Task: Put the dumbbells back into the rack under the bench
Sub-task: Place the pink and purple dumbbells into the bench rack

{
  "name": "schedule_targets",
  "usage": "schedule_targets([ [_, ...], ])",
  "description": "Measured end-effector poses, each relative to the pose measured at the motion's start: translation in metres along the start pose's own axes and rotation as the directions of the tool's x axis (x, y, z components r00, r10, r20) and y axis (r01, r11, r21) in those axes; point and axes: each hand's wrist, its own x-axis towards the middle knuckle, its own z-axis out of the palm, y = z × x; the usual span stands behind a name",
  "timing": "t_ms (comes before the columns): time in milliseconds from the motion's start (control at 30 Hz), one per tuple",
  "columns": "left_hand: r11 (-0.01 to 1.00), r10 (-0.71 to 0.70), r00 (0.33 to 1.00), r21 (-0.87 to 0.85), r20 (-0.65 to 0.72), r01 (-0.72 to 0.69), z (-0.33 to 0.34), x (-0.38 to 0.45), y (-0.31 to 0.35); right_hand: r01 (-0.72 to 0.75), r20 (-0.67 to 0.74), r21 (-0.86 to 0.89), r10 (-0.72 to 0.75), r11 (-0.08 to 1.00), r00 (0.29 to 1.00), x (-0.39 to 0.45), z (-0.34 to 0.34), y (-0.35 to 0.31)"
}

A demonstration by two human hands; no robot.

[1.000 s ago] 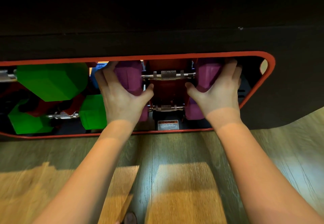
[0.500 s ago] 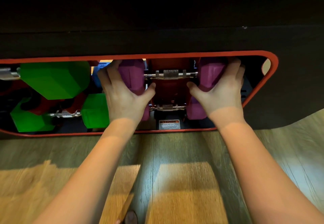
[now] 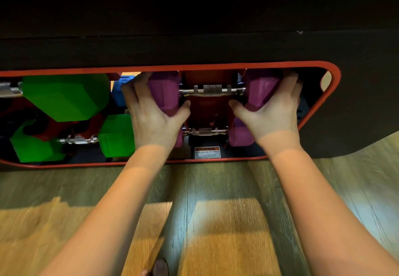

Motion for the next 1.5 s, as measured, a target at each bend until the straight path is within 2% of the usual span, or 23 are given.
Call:
schedule_targets([
  [633,1.0,0.011,0.998,0.007,-0.066,-0.011,0.002,0.001,-0.005,0.022,-0.001,-0.042,-0.022,0.999,1.0,-0.001,0.002,-0.003],
  [967,1.0,-0.014,0.999,-0.011,-0.035,0.013,0.001,0.0,-0.005,0.017,0.008,-0.031,-0.016,0.999,1.0,-0.001,0.001,-0.004],
  [1500,0.999,0.026,0.999,-0.026,-0.038,-0.027,0.003,0.0,-0.011,0.006,0.031,0.001,-0.006,1.0,0.999,-0.003,-0.002,-0.002],
])
